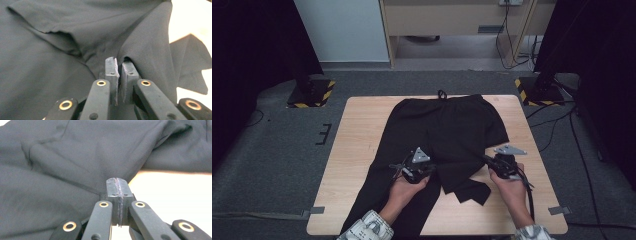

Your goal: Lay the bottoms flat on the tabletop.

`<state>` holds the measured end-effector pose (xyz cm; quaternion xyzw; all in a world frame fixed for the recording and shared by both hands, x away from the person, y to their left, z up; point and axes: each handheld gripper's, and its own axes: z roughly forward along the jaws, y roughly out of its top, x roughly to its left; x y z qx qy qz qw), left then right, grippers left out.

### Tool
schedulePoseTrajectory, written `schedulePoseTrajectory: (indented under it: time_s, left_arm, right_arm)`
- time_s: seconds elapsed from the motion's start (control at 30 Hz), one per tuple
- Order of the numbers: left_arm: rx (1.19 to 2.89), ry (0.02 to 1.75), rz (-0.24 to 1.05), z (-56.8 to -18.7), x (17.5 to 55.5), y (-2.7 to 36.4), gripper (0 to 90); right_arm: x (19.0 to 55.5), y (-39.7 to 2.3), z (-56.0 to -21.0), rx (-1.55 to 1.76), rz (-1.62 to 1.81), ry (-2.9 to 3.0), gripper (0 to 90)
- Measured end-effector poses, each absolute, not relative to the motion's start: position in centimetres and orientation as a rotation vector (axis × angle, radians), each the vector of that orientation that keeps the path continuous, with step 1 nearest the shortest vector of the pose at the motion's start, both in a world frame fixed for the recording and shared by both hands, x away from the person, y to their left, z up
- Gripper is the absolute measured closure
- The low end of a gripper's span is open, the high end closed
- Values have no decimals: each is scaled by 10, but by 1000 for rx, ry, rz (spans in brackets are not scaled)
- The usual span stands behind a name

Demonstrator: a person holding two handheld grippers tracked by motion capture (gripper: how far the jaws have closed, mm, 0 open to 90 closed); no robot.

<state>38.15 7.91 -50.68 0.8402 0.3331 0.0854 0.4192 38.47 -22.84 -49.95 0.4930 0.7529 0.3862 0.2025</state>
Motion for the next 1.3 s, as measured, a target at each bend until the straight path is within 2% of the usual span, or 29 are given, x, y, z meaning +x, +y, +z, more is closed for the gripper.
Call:
schedulePoseTrajectory:
  time_s: [0.07, 0.1, 0.2, 0.33, 0.4, 0.5, 0.57, 0.6, 0.63, 0.8, 0.97, 1.3]
  left_arm:
    - [2136, 791, 198, -507, 371, 72, 844]
    - [2155, 771, 186, -507, 364, 68, 843]
    - [2168, 757, 157, -509, 358, 66, 838]
    - [2178, 755, 148, -512, 350, 67, 749]
    - [2163, 779, 154, -511, 351, 71, 663]
    - [2148, 787, 173, -508, 354, 80, 560]
    - [2145, 791, 175, -506, 356, 88, 514]
    - [2148, 797, 198, -505, 356, 94, 507]
    - [2148, 804, 217, -504, 356, 98, 505]
    - [2080, 829, 231, -498, 359, 109, 515]
    - [2050, 811, 260, -498, 362, 96, 504]
    - [2003, 801, 274, -494, 378, 79, 495]
  right_arm:
    - [368, -234, -500, 1360, 1054, 2133, 899]
    - [349, -240, -502, 1365, 1047, 2168, 898]
    - [337, -244, -504, 1368, 1056, 2184, 898]
    - [327, -250, -508, 1386, 1031, 2211, 870]
    - [330, -251, -512, 1403, 1030, 2214, 804]
    - [329, -250, -511, 1383, 1036, 2202, 645]
    - [328, -251, -506, 1376, 1054, 2175, 557]
    - [327, -252, -505, 1366, 1052, 2162, 532]
    - [326, -256, -503, 1364, 1055, 2116, 471]
    - [330, -267, -506, 1396, 1025, 2063, 457]
    - [336, -276, -516, 1459, 967, 2030, 498]
    - [336, -268, -524, 1486, 946, 2070, 487]
